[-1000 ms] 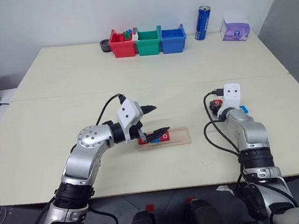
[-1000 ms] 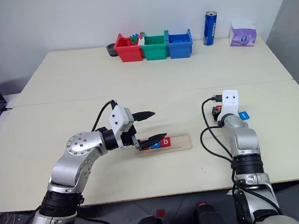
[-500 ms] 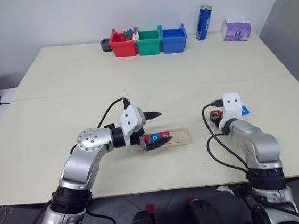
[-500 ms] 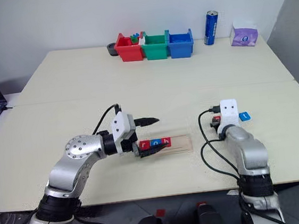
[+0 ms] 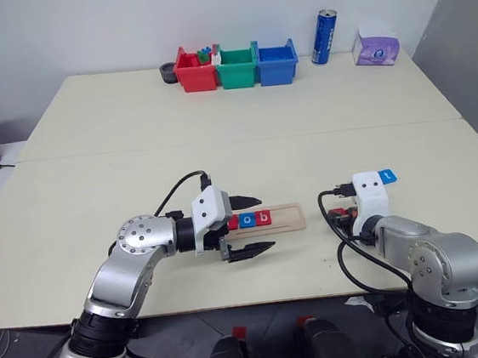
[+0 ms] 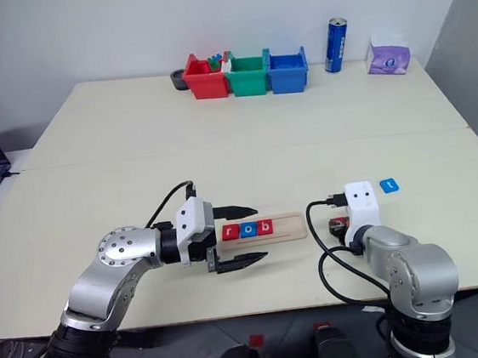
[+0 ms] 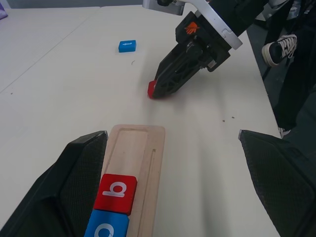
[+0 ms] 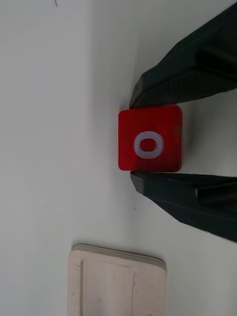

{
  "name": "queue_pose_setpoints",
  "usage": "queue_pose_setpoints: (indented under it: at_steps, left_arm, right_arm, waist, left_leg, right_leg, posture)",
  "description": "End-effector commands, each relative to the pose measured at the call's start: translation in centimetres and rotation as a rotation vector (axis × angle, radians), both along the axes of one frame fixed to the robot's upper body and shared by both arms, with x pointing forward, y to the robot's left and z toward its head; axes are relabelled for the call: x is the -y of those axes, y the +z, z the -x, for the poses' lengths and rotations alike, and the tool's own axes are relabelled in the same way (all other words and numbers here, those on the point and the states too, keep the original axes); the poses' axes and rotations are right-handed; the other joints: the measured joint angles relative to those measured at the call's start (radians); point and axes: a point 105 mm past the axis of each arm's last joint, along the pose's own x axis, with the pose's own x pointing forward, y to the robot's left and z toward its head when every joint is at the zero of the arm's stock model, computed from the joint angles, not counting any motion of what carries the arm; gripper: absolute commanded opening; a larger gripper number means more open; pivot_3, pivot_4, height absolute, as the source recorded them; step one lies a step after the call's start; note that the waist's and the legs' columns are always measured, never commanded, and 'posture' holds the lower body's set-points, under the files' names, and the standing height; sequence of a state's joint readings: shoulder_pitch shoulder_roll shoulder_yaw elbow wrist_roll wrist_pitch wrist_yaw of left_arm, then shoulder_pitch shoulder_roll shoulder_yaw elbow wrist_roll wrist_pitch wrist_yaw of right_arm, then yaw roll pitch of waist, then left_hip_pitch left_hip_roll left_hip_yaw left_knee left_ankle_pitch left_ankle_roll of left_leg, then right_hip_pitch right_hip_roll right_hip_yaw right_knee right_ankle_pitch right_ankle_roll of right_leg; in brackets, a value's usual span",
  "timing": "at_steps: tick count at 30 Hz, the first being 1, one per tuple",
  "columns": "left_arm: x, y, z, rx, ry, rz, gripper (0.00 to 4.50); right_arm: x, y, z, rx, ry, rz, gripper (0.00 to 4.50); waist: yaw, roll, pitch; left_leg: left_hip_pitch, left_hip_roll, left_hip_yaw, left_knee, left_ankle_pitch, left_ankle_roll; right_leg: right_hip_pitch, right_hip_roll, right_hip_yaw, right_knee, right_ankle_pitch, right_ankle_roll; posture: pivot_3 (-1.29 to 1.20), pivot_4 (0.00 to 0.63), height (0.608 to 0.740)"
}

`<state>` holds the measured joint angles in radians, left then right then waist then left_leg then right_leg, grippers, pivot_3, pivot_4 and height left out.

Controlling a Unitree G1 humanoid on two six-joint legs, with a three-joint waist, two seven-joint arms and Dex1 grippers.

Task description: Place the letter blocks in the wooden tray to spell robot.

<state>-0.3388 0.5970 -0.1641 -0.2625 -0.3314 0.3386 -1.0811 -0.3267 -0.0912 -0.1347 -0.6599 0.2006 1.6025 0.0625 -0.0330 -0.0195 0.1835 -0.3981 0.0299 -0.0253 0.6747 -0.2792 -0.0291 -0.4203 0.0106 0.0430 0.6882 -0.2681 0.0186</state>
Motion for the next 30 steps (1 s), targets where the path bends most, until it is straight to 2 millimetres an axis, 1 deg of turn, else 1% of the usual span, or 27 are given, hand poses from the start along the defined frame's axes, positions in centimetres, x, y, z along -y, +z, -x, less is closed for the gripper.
queue_pose_setpoints:
  at_steps: [1, 4, 5, 7, 9, 10, 11, 12, 15, 17, 18, 21, 22, 24, 25, 28, 30]
  left_arm:
    - [0.1, 0.9, 0.2, 0.034, -0.014, 0.015, 4.50]
    - [0.1, 1.1, 0.1, 0.021, -0.006, 0.031, 4.50]
    - [0.1, 1.2, 0.1, 0.016, -0.005, 0.037, 4.50]
    - [0.0, 1.2, 0.1, 0.015, -0.006, 0.039, 4.50]
    - [-0.2, 1.2, 0.1, 0.013, -0.006, 0.037, 4.50]
    - [-0.3, 1.1, 0.1, 0.011, -0.007, 0.037, 4.50]
    - [-0.3, 1.1, 0.0, 0.008, -0.008, 0.038, 4.50]
    - [-0.5, 1.1, 0.1, 0.005, -0.009, 0.039, 4.50]
    - [-0.5, 1.1, 0.2, -0.002, -0.023, 0.044, 4.50]
    - [-0.8, 1.0, 0.4, -0.007, -0.030, 0.043, 4.50]
    - [-0.8, 1.0, 0.5, -0.011, -0.039, 0.046, 4.50]
    - [-0.7, 1.4, 0.9, -0.026, -0.071, 0.067, 4.50]
    - [-0.8, 1.5, 1.1, -0.031, -0.081, 0.069, 4.50]
    - [-0.5, 1.7, 1.0, -0.034, -0.096, 0.063, 4.50]
    - [-0.6, 1.8, 1.0, -0.036, -0.100, 0.060, 4.50]
    - [-0.4, 2.0, 1.0, -0.040, -0.117, 0.053, 4.50]
    - [-0.8, 2.0, 1.2, -0.043, -0.122, 0.050, 4.50]
  right_arm:
    - [-0.7, 0.3, 0.1, -0.001, 0.049, -0.036, 3.18]
    - [-0.5, 1.4, -0.4, 0.039, 0.071, -0.028, 4.29]
    - [-0.4, 2.0, -0.6, 0.057, 0.076, -0.022, 4.47]
    - [0.1, 3.6, -1.2, 0.111, 0.088, 0.005, 4.47]
    - [0.6, 5.6, -1.9, 0.179, 0.110, 0.025, 4.47]
    - [0.9, 7.0, -2.5, 0.242, 0.150, 0.054, 4.47]
    - [1.3, 7.8, -2.9, 0.284, 0.189, 0.104, 4.47]
    - [1.4, 8.2, -3.2, 0.305, 0.239, 0.134, 4.47]
    - [0.2, 8.7, -3.0, 0.383, 0.529, 0.120, 4.47]
    - [0.3, 7.9, -2.4, 0.399, 0.653, 0.113, 4.47]
    - [0.7, 7.2, -2.2, 0.419, 0.706, 0.127, 4.47]
    - [1.5, 5.1, -1.2, 0.432, 0.824, 0.119, 4.47]
    - [1.5, 4.4, -0.8, 0.422, 0.846, 0.111, 4.47]
    - [2.2, 2.7, -0.6, 0.401, 0.883, 0.120, 4.47]
    - [2.3, 2.2, -0.5, 0.396, 0.894, 0.116, 4.47]
    - [2.7, 1.3, -0.3, 0.388, 0.932, 0.107, 4.47]
    - [2.3, 1.0, -0.1, 0.389, 0.956, 0.103, 4.47]
  waist:
    - [0.000, 0.000, 0.000]
    - [0.000, 0.000, 0.000]
    - [0.000, 0.000, 0.000]
    - [0.000, 0.000, 0.000]
    - [0.000, 0.000, 0.000]
    - [0.000, 0.000, 0.000]
    - [0.000, 0.000, 0.000]
    - [0.000, 0.000, 0.000]
    - [0.001, 0.000, 0.000]
    - [0.001, 0.000, 0.000]
    - [0.001, 0.000, 0.000]
    - [0.004, -0.001, 0.000]
    - [0.004, -0.001, 0.000]
    - [0.004, -0.001, 0.000]
    - [0.003, -0.001, 0.000]
    - [0.001, -0.001, 0.000]
    - [0.001, -0.001, 0.000]
  left_leg:
    - [0.000, 0.000, 0.000, 0.000, 0.000, 0.000]
    - [0.000, 0.000, 0.000, 0.000, 0.000, 0.000]
    - [0.000, 0.000, 0.000, 0.000, 0.000, 0.000]
    - [0.000, 0.000, 0.000, 0.000, 0.000, 0.000]
    - [0.000, 0.000, 0.001, 0.000, 0.000, 0.000]
    - [0.000, 0.000, 0.001, 0.000, 0.000, 0.000]
    - [0.000, 0.000, 0.000, 0.000, 0.000, 0.000]
    - [-0.001, 0.000, 0.000, 0.000, 0.000, 0.000]
    - [-0.001, 0.000, 0.000, -0.001, 0.000, 0.000]
    - [-0.001, -0.001, 0.001, -0.004, 0.000, 0.000]
    - [-0.001, 0.000, 0.001, -0.005, 0.000, 0.001]
    - [-0.001, -0.001, 0.001, -0.008, 0.000, 0.000]
    - [-0.001, -0.001, 0.001, -0.008, 0.000, 0.000]
    - [-0.001, -0.001, 0.001, -0.008, 0.000, 0.000]
    - [0.000, -0.001, 0.001, -0.008, 0.000, 0.000]
    - [0.001, -0.001, 0.002, -0.008, 0.000, 0.000]
    - [0.002, -0.001, 0.002, -0.008, 0.000, 0.000]
  right_leg:
    - [0.000, 0.000, 0.000, 0.000, 0.000, 0.000]
    - [0.000, 0.000, 0.000, 0.000, 0.000, 0.000]
    - [0.000, 0.000, 0.000, 0.000, 0.000, 0.000]
    - [0.000, 0.000, 0.000, 0.000, 0.000, 0.000]
    - [0.000, 0.000, -0.001, 0.000, 0.000, 0.000]
    - [0.000, 0.000, -0.001, 0.000, 0.000, 0.000]
    - [0.000, 0.000, -0.001, -0.001, 0.000, 0.000]
    - [0.000, 0.000, -0.001, -0.001, 0.000, 0.000]
    - [0.001, 0.000, -0.002, -0.006, 0.000, 0.000]
    - [0.001, 0.000, -0.002, -0.008, 0.001, -0.001]
    - [0.001, 0.000, -0.002, -0.008, 0.003, -0.004]
    - [0.000, -0.002, -0.001, -0.009, 0.003, -0.004]
    - [0.000, -0.002, -0.001, -0.009, 0.003, -0.004]
    - [0.000, -0.002, -0.002, -0.008, 0.003, -0.004]
    - [0.000, -0.002, -0.002, -0.008, 0.003, -0.004]
    - [0.001, -0.002, -0.001, -0.007, 0.003, -0.004]
    - [0.001, -0.001, -0.001, -0.006, 0.003, -0.004]
  posture:
    - [0.00, 0.150, 0.740]
    - [0.00, 0.150, 0.740]
    - [0.00, 0.150, 0.740]
    - [0.00, 0.150, 0.740]
    - [0.00, 0.150, 0.740]
    - [0.00, 0.150, 0.740]
    - [0.00, 0.150, 0.740]
    - [0.00, 0.150, 0.740]
    - [0.00, 0.150, 0.740]
    - [0.00, 0.150, 0.740]
    - [0.00, 0.150, 0.740]
    - [0.00, 0.150, 0.740]
    - [0.00, 0.150, 0.740]
    - [0.00, 0.150, 0.740]
    - [0.00, 0.150, 0.740]
    - [0.00, 0.150, 0.740]
    - [0.00, 0.150, 0.740]
